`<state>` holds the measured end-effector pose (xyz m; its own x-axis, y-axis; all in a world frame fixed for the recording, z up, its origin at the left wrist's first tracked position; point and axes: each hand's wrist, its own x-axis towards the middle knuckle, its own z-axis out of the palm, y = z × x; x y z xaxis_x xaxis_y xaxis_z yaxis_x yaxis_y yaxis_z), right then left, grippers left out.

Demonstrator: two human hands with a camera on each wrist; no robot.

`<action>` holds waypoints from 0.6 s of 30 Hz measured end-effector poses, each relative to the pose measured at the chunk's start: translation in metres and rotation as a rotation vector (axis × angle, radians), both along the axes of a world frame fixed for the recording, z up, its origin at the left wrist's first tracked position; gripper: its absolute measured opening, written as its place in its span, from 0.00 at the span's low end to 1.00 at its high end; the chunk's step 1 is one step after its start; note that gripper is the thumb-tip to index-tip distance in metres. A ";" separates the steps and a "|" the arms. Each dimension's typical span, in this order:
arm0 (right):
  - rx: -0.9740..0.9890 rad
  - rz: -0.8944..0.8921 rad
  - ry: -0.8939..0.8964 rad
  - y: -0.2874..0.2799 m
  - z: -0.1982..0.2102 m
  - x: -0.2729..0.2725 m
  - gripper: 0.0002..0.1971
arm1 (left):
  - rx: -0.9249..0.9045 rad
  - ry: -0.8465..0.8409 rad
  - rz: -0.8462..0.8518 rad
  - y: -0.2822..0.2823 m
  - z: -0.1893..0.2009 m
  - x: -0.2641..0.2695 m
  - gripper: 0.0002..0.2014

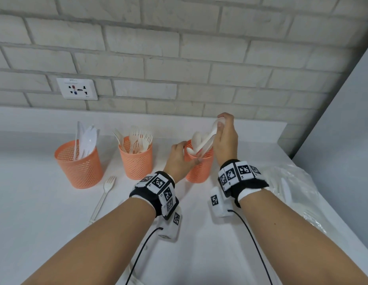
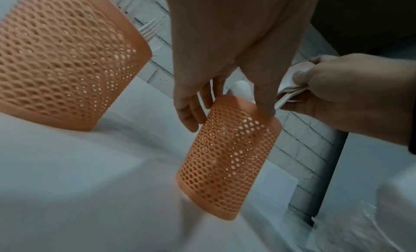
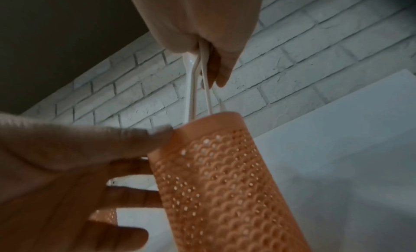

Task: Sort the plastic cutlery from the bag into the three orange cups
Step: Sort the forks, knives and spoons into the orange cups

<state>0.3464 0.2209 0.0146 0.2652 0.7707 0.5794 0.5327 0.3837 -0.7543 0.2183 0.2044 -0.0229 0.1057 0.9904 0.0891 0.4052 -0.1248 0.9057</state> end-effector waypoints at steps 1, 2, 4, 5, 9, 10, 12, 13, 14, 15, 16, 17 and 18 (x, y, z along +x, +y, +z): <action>0.000 -0.006 -0.025 0.000 0.002 0.001 0.12 | 0.003 0.007 -0.005 0.000 0.000 0.000 0.36; 0.006 -0.014 -0.050 -0.001 0.005 0.002 0.13 | 0.003 0.015 -0.010 0.000 0.001 0.000 0.36; 0.047 -0.022 -0.097 -0.003 0.010 0.002 0.16 | 0.004 0.036 -0.016 -0.001 0.002 0.000 0.36; 0.059 -0.020 -0.128 -0.004 0.011 0.001 0.18 | 0.007 0.046 -0.018 0.000 0.002 0.001 0.35; -0.117 0.092 -0.328 -0.009 0.002 -0.002 0.17 | 0.022 0.067 -0.018 0.001 0.000 0.001 0.35; -0.204 0.081 -0.438 -0.009 -0.003 -0.002 0.17 | 0.018 0.071 -0.023 0.001 0.000 0.001 0.35; -0.342 0.034 -0.597 -0.009 -0.013 0.000 0.20 | -0.005 0.081 -0.043 -0.001 0.001 0.000 0.36; -0.375 0.027 -0.609 -0.010 -0.014 0.000 0.21 | -0.020 0.089 -0.056 -0.002 0.003 -0.001 0.36; -0.387 0.031 -0.603 -0.011 -0.012 -0.001 0.22 | -0.023 0.102 -0.065 -0.005 0.005 -0.002 0.37; -0.385 0.035 -0.598 -0.013 -0.007 -0.003 0.23 | -0.020 0.120 -0.063 -0.007 0.008 -0.004 0.36; -0.369 0.027 -0.590 -0.015 -0.001 -0.007 0.24 | -0.002 0.137 -0.057 -0.011 0.014 -0.007 0.35; -0.334 0.010 -0.572 -0.018 0.006 -0.011 0.25 | 0.023 0.153 -0.053 -0.015 0.021 -0.012 0.33; -0.280 -0.008 -0.548 -0.022 0.013 -0.016 0.25 | 0.052 0.172 -0.055 -0.020 0.028 -0.018 0.28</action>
